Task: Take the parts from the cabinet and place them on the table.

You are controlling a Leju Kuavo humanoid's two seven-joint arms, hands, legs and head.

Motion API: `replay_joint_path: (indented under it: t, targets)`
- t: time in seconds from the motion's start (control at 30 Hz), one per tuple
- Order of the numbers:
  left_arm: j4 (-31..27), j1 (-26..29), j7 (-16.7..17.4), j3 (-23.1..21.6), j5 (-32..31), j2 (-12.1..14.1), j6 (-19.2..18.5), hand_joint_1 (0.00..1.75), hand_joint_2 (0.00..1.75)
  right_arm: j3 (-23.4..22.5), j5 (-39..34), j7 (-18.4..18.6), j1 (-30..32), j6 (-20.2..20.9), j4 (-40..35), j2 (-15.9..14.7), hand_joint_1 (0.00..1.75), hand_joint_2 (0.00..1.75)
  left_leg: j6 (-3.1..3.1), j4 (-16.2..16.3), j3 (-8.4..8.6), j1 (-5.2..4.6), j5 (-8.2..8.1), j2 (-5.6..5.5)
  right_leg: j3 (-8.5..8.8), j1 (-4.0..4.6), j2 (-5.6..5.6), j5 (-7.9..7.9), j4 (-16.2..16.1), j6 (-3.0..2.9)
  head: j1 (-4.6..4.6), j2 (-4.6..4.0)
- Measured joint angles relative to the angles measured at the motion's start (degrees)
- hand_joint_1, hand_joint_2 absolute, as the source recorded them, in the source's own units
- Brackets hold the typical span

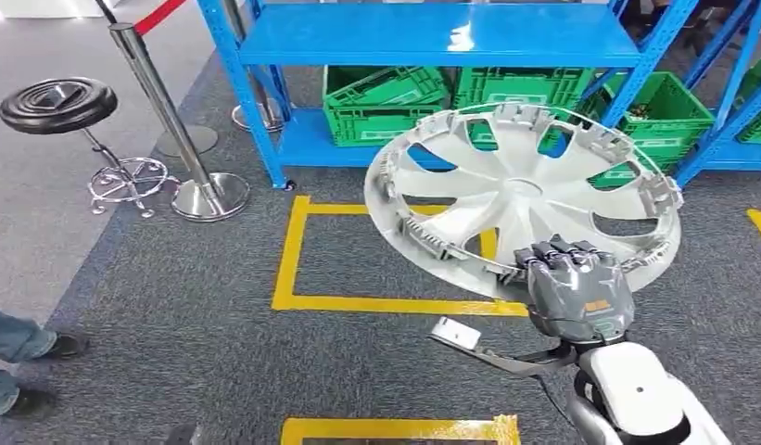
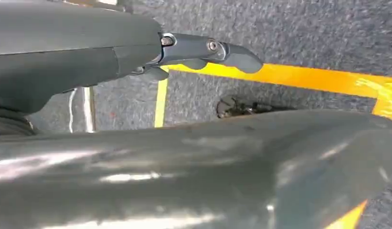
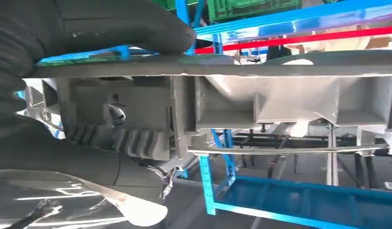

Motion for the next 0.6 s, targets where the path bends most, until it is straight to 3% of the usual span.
replay_joint_path:
  t: [0.07,0.1,0.13,0.2,0.23,0.27,0.3,0.37,0.4,0.43,0.47,0.5,0.53,0.6]
  targets:
    - [0.0,0.22,0.0,0.0,-0.09,-0.07,0.02,0.0,0.0,-0.02,0.0,-0.04,0.18,0.02,0.0,0.0,1.75,1.75,1.07,-0.85,-0.09,0.37,0.89,0.1,-0.35,-0.07,0.04,-0.02,0.04,0.73,-0.02,0.0]
    - [0.0,0.13,0.0,0.0,-0.13,-0.04,0.07,0.0,0.0,-0.07,-0.02,-0.07,0.31,0.0,-0.02,0.0,1.75,1.75,1.39,-0.97,-0.31,0.37,1.25,0.21,-1.24,-0.12,0.1,-1.44,1.09,0.87,0.11,0.0]
    - [-0.02,0.05,0.0,0.0,-0.15,-0.02,0.13,0.0,0.0,-0.09,0.0,-0.07,0.26,0.0,0.0,0.02,1.75,1.75,1.79,-0.96,-0.69,0.34,1.5,0.22,-2.49,-0.08,0.15,-3.97,4.4,0.97,0.2,0.0]
    - [-0.02,0.04,0.0,-0.02,-0.15,-0.11,0.09,0.0,0.0,-0.09,0.0,-0.09,0.39,0.02,0.0,0.02,1.75,1.75,2.11,-0.92,-1.43,0.08,1.99,0.26,-6.32,-0.08,0.16,-8.75,14.25,1.18,0.17,0.0]
    - [-0.02,0.07,0.0,0.0,-0.15,-0.13,0.09,0.0,0.0,-0.09,0.0,-0.11,0.51,0.02,0.0,0.02,1.75,1.75,2.11,-0.86,-1.76,0.0,2.2,0.26,-7.48,-0.07,0.17,-9.79,17.47,1.28,0.24,0.0]
    - [-0.02,0.1,0.0,-0.02,-0.15,-0.18,0.04,0.0,0.0,-0.09,0.0,-0.11,0.71,0.02,0.02,0.02,1.75,1.75,2.09,-0.84,-2.0,-0.05,2.41,0.25,-7.26,-0.08,0.17,-9.39,17.81,1.27,0.19,0.0]
    - [-0.02,0.14,0.0,-0.02,-0.15,-0.22,0.07,0.0,0.0,-0.09,0.0,-0.11,0.8,0.02,0.02,0.02,1.75,1.75,2.05,-0.79,-2.16,-0.06,2.52,0.23,-5.52,-0.07,0.17,-7.82,15.45,1.22,0.24,0.0]
    - [-0.02,0.17,0.0,-0.02,-0.15,-0.24,0.07,0.0,0.0,-0.11,0.0,-0.11,0.78,0.02,0.02,0.0,1.75,1.75,1.91,-0.46,-2.29,-0.05,2.57,0.16,0.62,-0.08,0.1,-3.36,5.09,0.89,0.24,0.0]
    - [-0.02,0.17,0.02,-0.02,-0.22,-0.24,0.2,0.0,0.0,-0.15,0.0,-0.09,0.74,0.02,0.02,0.02,1.75,1.75,1.68,-0.19,-2.39,-0.07,2.51,0.16,2.8,-0.06,0.01,-3.34,0.66,0.7,0.24,0.0]
    - [-0.02,0.08,0.2,-0.02,-0.3,-0.22,0.54,0.0,0.0,-0.13,0.0,-0.11,0.72,0.02,-0.02,0.04,1.75,1.75,1.23,0.27,-2.9,-0.51,2.5,0.17,3.98,0.16,0.06,-3.76,-0.41,0.55,0.26,0.0]
    - [-0.02,0.07,0.41,-0.02,-0.37,-0.2,0.74,0.0,0.0,-0.13,0.0,-0.07,0.73,0.04,-0.09,0.15,1.75,1.75,0.96,0.2,-3.16,-0.48,2.78,0.18,3.5,0.1,0.2,-3.46,-0.2,0.12,0.06,0.0]
    - [-0.02,0.07,0.52,-0.02,-0.39,-0.11,0.74,0.0,0.0,-0.11,0.0,0.11,0.87,0.06,-0.09,0.15,1.75,1.75,1.64,0.48,-3.3,-0.61,2.64,0.18,3.33,-0.02,0.22,-3.15,-0.37,0.43,0.02,0.0]
    - [-0.02,0.12,0.52,-0.02,-0.42,-0.13,0.74,0.0,0.0,-0.13,0.0,0.31,0.97,0.13,-0.04,0.13,1.75,1.75,2.31,0.43,-3.36,-0.59,2.91,0.2,3.29,0.05,0.26,-3.15,-0.38,0.39,0.04,0.0]
    - [-0.02,0.1,0.57,-0.04,-0.44,-0.13,0.76,0.0,0.0,-0.09,0.0,0.68,0.98,0.2,-0.04,0.15,1.75,1.75,2.09,0.12,-3.34,-0.54,3.21,0.19,3.17,0.19,0.22,-3.02,-0.36,0.16,0.0,0.0]
